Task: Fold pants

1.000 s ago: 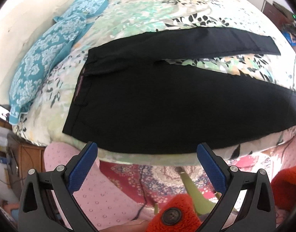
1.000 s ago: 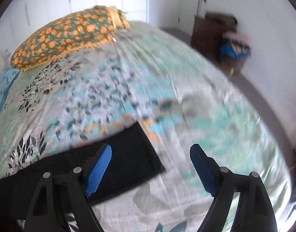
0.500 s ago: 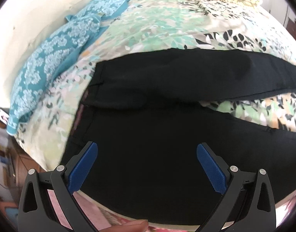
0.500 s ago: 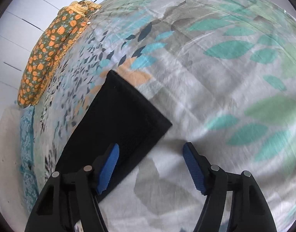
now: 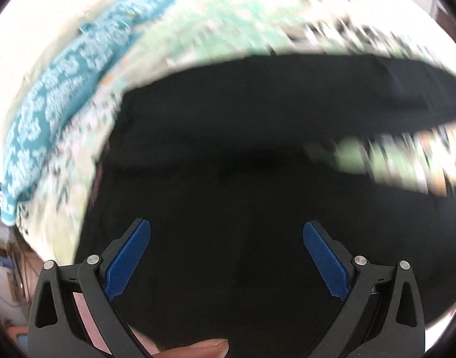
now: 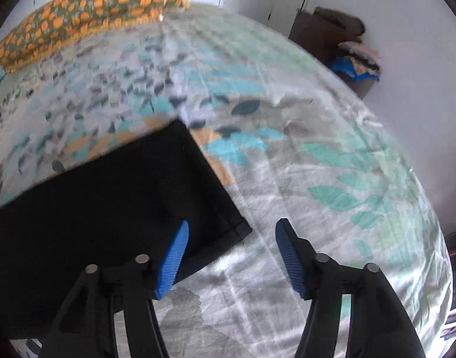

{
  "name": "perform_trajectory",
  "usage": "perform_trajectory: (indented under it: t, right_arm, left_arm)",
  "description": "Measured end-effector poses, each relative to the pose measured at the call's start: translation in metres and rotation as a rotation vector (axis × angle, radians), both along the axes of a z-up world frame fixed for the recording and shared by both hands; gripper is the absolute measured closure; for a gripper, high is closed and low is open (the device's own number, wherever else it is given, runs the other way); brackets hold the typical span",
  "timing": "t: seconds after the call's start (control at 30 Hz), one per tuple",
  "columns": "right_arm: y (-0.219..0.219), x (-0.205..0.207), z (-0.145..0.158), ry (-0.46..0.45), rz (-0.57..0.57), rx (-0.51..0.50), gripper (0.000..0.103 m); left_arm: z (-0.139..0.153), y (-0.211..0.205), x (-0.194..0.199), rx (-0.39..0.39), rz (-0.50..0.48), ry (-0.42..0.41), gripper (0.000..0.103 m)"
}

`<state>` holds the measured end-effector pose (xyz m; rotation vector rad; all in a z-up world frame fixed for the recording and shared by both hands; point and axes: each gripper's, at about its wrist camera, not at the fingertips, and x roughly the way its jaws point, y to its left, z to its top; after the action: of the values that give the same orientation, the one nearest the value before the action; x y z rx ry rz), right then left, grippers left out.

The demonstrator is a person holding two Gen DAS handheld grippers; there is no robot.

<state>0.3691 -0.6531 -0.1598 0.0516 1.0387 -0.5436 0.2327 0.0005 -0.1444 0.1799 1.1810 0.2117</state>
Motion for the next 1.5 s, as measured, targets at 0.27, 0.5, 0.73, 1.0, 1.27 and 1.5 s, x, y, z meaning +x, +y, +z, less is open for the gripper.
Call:
perform_trajectory:
  t: [0.27, 0.5, 0.73, 1.0, 1.27, 1.5]
  right_arm:
    - [0.106, 0.011, 0.027, -0.091, 0.298, 0.222, 0.025]
    - [0.209, 0.031, -0.043, 0.105, 0.366, 0.302, 0.018]
    - [0.269, -0.014, 0.01, 0.014, 0.484, 0.27, 0.016]
    - [0.382, -0.19, 0.038, -0.066, 0.723, 0.39, 0.015]
    - [0.388, -0.249, -0.025, 0.104, 0.627, 0.4, 0.015]
    - [0.39, -0.256, -0.03, 0.088, 0.607, 0.412, 0.0]
  left_arm:
    - [-0.06, 0.088, 0.123, 0.072, 0.303, 0.005, 0.0]
    - [-0.059, 0.113, 0.113, 0.013, 0.292, -0.013, 0.0]
    - [-0.018, 0.113, 0.047, -0.062, 0.225, -0.095, 0.001]
    - [-0.026, 0.006, -0.049, -0.23, -0.019, -0.048, 0.0]
    - [-0.059, -0.017, -0.065, -0.181, -0.113, -0.045, 0.0]
    - [-0.059, -0.021, -0.071, -0.191, -0.124, -0.063, 0.0]
